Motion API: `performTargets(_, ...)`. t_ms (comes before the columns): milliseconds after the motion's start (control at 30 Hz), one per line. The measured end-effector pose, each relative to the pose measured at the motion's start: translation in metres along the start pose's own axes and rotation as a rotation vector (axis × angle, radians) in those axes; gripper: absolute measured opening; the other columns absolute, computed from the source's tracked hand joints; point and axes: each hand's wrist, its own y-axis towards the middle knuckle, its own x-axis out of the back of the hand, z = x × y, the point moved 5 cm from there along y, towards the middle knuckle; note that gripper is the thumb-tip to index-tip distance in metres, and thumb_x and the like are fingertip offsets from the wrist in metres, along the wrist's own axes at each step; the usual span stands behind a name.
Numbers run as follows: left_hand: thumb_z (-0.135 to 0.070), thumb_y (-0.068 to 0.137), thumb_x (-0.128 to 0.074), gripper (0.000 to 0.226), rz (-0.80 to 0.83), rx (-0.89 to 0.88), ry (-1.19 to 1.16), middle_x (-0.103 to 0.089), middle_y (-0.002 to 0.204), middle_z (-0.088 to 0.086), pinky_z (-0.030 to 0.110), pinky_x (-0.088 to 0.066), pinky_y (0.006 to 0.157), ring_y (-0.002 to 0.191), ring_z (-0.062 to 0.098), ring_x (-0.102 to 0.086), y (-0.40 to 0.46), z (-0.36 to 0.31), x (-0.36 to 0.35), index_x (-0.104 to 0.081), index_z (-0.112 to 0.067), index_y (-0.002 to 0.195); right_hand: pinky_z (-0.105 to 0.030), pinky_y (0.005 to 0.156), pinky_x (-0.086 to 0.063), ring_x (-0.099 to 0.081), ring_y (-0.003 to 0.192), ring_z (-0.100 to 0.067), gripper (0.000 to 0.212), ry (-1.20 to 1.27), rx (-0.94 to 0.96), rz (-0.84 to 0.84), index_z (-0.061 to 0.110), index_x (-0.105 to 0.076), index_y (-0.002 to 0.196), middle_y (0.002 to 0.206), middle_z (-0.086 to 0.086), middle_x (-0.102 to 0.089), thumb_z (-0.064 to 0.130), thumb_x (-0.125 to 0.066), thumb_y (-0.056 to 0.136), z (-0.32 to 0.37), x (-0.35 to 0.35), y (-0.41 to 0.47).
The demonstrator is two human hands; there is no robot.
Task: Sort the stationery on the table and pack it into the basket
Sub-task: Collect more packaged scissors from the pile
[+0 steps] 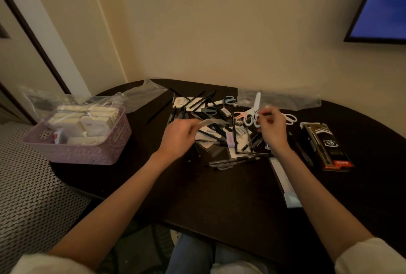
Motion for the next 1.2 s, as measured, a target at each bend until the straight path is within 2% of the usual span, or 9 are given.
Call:
performTargets(200, -0.004, 0.078, -0.075, 0.029, -0.172, -0.261, 0.061, -0.074, 0.102, 0.005, 0.032, -0.058, 0.083, 0.094, 0.017, -0.071, -0.043, -0.018, 0.013, -0.073, -0.011, 0.106, -0.021, 0.067, -0.043, -0.053, 0.085, -0.007, 0.035, 0.135, -0.161, 0.205, 0.019, -0.069, 0.078, 0.096, 0.009, -0.061, 0.0, -0.045, 0.095, 0.002, -0.013, -0.082)
performTargets(367, -0.003, 0.067, -0.082, 0.033, -0.212, -0.397, 0.191, -0.074, 0.101, 0.01, 0.03, -0.05, 0.085, 0.091, 0.023, -0.072, -0.069, -0.025, 0.016, -0.074, -0.006, 0.099, -0.024, 0.076, -0.043, -0.054, 0.095, -0.007, 0.034, 0.139, -0.111, 0.179, 0.014, -0.075, 0.079, 0.1, -0.002, -0.063, 0.004, -0.046, 0.094, 0.007, -0.016, -0.118)
performTargets(533, -0.004, 0.064, -0.084, 0.032, -0.222, -0.432, 0.2, -0.074, 0.096, 0.01, 0.029, -0.052, 0.08, 0.087, 0.023, -0.072, -0.079, -0.032, 0.021, -0.075, -0.005, 0.095, -0.023, 0.071, -0.043, -0.055, 0.092, -0.013, 0.031, 0.228, -0.142, 0.259, 0.011, -0.075, 0.084, 0.098, -0.005, -0.064, 0.025, -0.05, 0.097, 0.016, -0.029, -0.139)
performTargets(700, -0.005, 0.073, -0.076, 0.025, -0.144, -0.424, 0.217, -0.074, 0.097, 0.009, 0.033, -0.056, 0.075, 0.087, 0.022, -0.072, -0.082, -0.03, 0.02, -0.075, -0.006, 0.097, -0.04, 0.087, -0.051, -0.06, 0.092, -0.014, 0.019, 0.202, -0.151, 0.175, 0.027, -0.075, 0.072, 0.086, -0.003, -0.07, 0.02, -0.065, 0.088, 0.014, -0.036, -0.142)
performTargets(833, 0.002, 0.078, -0.073, 0.031, -0.059, -0.334, 0.174, -0.073, 0.097, 0.007, 0.037, -0.059, 0.073, 0.087, 0.021, -0.071, -0.081, -0.019, 0.023, -0.068, -0.006, 0.108, -0.023, 0.073, -0.043, -0.056, 0.089, -0.007, 0.029, 0.265, -0.192, 0.156, 0.014, -0.075, 0.085, 0.098, -0.004, -0.066, 0.023, -0.051, 0.098, 0.014, -0.034, -0.141)
performTargets(1000, -0.013, 0.097, -0.052, 0.047, 0.083, -0.046, 0.051, -0.057, 0.129, 0.007, 0.031, -0.05, 0.091, 0.115, 0.018, -0.056, -0.071, 0.001, 0.029, -0.037, -0.015, 0.141, -0.039, 0.088, -0.049, -0.057, 0.095, -0.009, 0.016, 0.175, -0.14, 0.139, 0.017, -0.073, 0.081, 0.098, -0.002, -0.064, 0.026, -0.064, 0.089, 0.01, -0.031, -0.136)
performTargets(1067, -0.018, 0.099, -0.048, 0.047, 0.223, 0.014, -0.007, -0.054, 0.131, 0.004, 0.028, -0.045, 0.091, 0.116, 0.016, -0.054, -0.067, 0.006, 0.026, -0.034, -0.018, 0.144, -0.028, 0.087, -0.047, -0.054, 0.1, -0.007, 0.013, 0.113, -0.097, 0.148, 0.022, -0.072, 0.084, 0.104, 0.003, -0.059, 0.033, -0.068, 0.086, 0.015, -0.032, -0.135)
performTargets(1133, -0.018, 0.099, -0.048, 0.045, 0.348, 0.029, -0.08, -0.058, 0.126, 0.002, 0.036, -0.048, 0.089, 0.108, 0.015, -0.057, -0.065, 0.008, 0.023, -0.039, -0.02, 0.143, -0.012, 0.078, -0.037, -0.048, 0.105, -0.006, 0.026, 0.023, -0.043, 0.174, 0.019, -0.072, 0.097, 0.112, 0.004, -0.052, 0.04, -0.071, 0.081, 0.02, -0.034, -0.133)
performTargets(1200, -0.017, 0.097, -0.049, 0.042, 0.406, 0.028, -0.149, -0.062, 0.119, 0.0, 0.042, -0.049, 0.085, 0.1, 0.011, -0.06, -0.063, 0.006, 0.021, -0.045, -0.022, 0.138, -0.007, 0.071, -0.032, -0.043, 0.104, -0.003, 0.039, -0.052, -0.028, 0.207, 0.017, -0.071, 0.105, 0.114, 0.006, -0.047, 0.044, -0.075, 0.076, 0.022, -0.038, -0.133)
